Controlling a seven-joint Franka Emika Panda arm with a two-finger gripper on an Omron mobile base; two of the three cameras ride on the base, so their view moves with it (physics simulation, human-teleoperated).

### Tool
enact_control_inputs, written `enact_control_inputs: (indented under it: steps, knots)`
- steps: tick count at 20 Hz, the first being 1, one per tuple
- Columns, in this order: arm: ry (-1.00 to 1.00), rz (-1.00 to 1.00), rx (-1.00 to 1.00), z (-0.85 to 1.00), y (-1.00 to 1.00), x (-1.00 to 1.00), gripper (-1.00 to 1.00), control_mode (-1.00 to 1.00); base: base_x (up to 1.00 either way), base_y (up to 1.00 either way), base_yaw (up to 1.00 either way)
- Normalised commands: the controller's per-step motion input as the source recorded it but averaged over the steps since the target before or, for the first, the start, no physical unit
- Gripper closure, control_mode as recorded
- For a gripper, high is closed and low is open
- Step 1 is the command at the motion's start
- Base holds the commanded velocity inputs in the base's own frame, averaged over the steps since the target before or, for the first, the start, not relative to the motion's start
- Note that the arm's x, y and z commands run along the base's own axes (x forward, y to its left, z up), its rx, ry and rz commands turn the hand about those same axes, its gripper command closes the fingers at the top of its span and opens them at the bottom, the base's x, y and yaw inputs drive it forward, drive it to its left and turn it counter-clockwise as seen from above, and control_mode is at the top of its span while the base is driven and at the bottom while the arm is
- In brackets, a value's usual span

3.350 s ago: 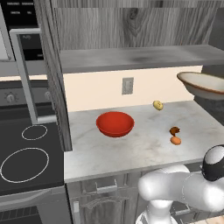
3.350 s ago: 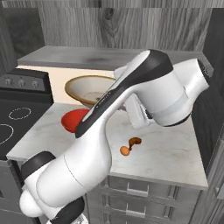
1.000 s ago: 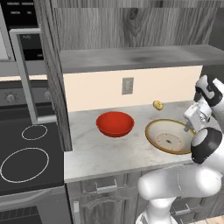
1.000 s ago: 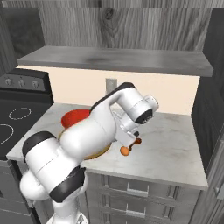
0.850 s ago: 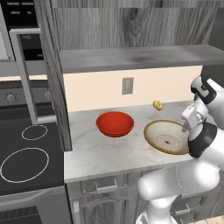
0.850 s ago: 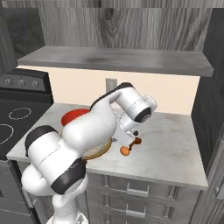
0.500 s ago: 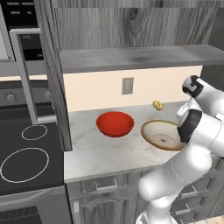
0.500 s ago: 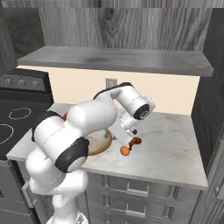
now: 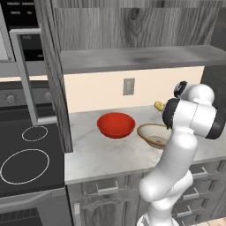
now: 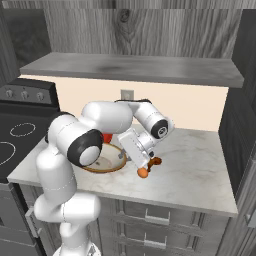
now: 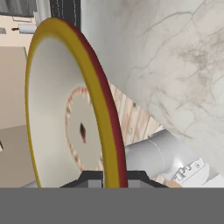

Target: Pick both bowls and place them on the counter. Then place the egg in one bowl and place the chicken drumstick in the other bowl.

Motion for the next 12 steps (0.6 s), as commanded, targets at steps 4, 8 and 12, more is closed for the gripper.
enact_control_inputs:
  steps: [4, 8, 12]
  knots:
    - [0.00, 0.00, 0.00, -0.14, 0.11, 0.24, 1.00, -1.00, 0.00, 0.00, 0.00]
    - [-0.03, 0.00, 0.00, -0.09, 0.12, 0.06, 1.00, -1.00, 0.00, 0.00, 0.00]
    - [-0.07, 0.00, 0.00, -0.15, 0.17, 0.02, 1.00, -1.00, 0.00, 0.00, 0.00]
